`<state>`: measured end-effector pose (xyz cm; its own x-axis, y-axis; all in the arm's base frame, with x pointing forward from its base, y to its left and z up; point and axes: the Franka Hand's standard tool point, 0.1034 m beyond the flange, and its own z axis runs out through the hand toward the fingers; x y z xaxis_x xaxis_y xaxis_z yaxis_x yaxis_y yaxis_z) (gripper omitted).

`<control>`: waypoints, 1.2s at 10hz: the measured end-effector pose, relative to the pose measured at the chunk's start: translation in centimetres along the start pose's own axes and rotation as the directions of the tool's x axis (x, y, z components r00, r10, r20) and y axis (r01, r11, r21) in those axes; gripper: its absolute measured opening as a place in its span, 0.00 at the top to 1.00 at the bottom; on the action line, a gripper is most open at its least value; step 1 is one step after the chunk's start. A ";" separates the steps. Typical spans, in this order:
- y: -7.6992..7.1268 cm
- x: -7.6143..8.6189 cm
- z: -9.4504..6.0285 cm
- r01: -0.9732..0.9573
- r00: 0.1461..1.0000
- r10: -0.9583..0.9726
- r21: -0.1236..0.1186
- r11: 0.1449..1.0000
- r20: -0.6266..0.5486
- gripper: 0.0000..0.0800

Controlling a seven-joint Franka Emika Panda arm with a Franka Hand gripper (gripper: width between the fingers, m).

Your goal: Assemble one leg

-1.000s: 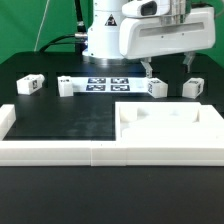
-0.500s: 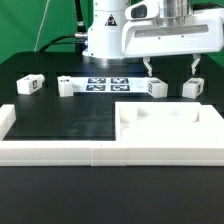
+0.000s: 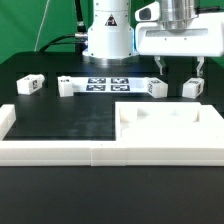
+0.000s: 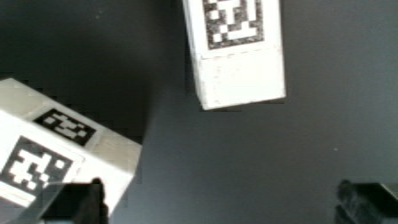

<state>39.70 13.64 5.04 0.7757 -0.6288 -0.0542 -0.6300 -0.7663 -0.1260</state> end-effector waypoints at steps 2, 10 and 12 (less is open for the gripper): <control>0.2 0.1 0.0 0.026 1.000 -0.026 -0.005 1.000 0.009 0.19; -0.3 -1.3 0.9 0.134 0.866 -0.085 -0.065 0.989 0.493 0.19; -0.2 -2.2 1.1 0.140 0.755 -0.049 -0.087 0.986 0.653 0.19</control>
Offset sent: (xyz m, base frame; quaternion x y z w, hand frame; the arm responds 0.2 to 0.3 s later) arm 0.0044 0.0111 -0.0126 0.0164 -0.0826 -0.0680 0.9941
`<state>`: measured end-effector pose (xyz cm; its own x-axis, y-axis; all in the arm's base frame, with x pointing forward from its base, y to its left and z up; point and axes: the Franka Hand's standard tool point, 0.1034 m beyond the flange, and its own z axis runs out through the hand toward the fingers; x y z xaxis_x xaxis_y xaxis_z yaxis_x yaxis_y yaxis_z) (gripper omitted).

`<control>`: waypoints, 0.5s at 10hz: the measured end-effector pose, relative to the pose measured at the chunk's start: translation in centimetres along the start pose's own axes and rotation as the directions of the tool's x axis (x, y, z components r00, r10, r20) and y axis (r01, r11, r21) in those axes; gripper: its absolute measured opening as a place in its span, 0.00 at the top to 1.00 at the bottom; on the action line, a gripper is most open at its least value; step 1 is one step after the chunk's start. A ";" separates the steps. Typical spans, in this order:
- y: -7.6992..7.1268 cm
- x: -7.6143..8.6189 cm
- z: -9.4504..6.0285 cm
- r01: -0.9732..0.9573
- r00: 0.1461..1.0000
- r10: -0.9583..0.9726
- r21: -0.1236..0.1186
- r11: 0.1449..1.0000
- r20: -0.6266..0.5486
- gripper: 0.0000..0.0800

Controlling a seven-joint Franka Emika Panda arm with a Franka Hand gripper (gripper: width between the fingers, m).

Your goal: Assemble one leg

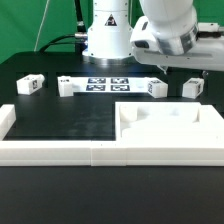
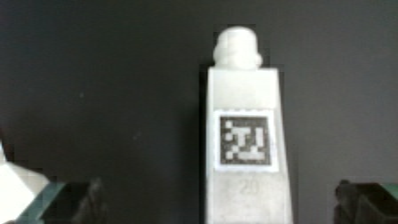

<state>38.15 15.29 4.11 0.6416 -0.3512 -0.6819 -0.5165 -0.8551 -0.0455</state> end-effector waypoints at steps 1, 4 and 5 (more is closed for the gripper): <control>-0.2 0.1 0.1 -0.002 0.999 0.002 -0.002 1.000 0.040 0.19; -0.7 -0.2 0.9 -0.008 0.998 0.009 -0.014 1.000 0.056 0.19; -0.8 -0.3 1.1 -0.004 0.998 0.005 -0.017 1.000 0.056 0.19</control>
Offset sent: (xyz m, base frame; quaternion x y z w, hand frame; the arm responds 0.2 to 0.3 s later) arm -0.0062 0.0174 -0.0040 0.0098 0.0086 0.0324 0.9994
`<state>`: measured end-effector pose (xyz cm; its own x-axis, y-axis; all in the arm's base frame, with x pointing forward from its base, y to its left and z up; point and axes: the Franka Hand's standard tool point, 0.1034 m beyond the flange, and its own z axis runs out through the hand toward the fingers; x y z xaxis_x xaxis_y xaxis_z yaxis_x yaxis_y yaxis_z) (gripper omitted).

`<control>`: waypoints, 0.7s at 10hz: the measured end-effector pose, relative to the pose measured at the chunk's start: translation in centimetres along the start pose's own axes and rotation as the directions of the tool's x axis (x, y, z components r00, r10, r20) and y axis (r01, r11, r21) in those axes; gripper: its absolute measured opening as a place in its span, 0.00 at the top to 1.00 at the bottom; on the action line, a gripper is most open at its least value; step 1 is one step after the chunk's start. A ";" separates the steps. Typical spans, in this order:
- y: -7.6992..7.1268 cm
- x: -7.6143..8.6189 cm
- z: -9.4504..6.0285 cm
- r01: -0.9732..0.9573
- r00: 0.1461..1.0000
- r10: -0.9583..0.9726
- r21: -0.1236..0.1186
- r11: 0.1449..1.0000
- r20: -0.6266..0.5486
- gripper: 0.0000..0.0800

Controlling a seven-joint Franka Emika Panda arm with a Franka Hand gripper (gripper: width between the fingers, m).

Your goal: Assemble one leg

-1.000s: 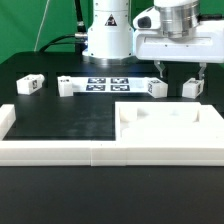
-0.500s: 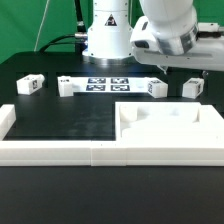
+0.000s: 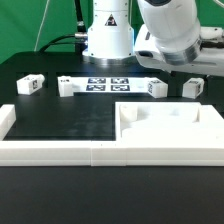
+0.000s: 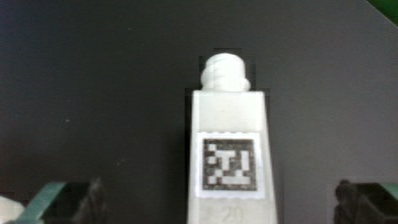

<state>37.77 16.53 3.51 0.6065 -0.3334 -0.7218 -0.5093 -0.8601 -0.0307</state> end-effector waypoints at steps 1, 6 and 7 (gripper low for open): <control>-0.1 0.0 0.2 0.002 1.000 -0.002 -0.002 1.000 0.002 0.19; 0.1 1.2 1.5 0.001 1.000 -0.001 0.001 1.000 -0.015 0.19; 0.1 1.3 1.7 -0.001 1.000 0.001 0.001 1.000 -0.017 0.19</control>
Offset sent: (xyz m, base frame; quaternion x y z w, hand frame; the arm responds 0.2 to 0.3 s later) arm 0.0009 0.0069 -0.0109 0.0228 0.0149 -0.0166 0.9995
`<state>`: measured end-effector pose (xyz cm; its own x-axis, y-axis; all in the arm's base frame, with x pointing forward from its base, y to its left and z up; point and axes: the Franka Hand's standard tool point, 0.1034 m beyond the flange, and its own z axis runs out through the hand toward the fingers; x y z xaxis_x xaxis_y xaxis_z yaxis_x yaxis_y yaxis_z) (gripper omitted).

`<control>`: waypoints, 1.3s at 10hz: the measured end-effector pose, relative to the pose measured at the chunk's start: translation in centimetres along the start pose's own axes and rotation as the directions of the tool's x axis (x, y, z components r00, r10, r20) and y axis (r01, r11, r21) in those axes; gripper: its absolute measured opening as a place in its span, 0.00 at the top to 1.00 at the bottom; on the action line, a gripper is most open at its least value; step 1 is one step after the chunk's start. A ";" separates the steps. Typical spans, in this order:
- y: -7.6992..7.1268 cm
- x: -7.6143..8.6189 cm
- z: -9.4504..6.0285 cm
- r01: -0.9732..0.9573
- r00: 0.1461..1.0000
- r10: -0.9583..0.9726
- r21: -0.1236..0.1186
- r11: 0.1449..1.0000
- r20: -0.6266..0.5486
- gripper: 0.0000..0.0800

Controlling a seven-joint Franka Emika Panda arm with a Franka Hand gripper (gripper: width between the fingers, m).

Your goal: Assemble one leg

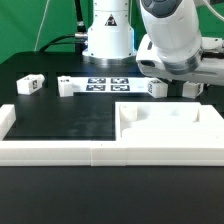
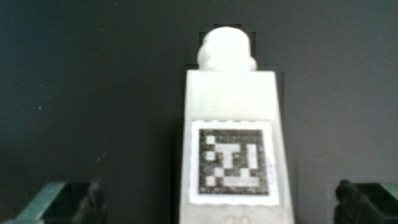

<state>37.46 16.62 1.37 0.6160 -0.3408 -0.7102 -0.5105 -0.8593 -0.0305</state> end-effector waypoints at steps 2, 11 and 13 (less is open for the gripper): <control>0.0 0.0 0.4 -0.001 1.000 0.001 -0.005 1.000 0.005 0.19; 0.0 -0.1 0.6 -0.002 1.000 0.002 -0.007 1.000 0.007 0.64; 0.0 -0.1 0.6 -0.002 1.000 0.002 -0.007 1.000 0.007 0.64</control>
Offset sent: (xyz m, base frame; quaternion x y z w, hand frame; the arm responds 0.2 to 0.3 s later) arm -0.0010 0.0042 -0.0019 -0.0079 -0.0080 0.0187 0.9998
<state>37.08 16.83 1.01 0.6106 -0.3395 -0.7155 -0.5074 -0.8614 -0.0242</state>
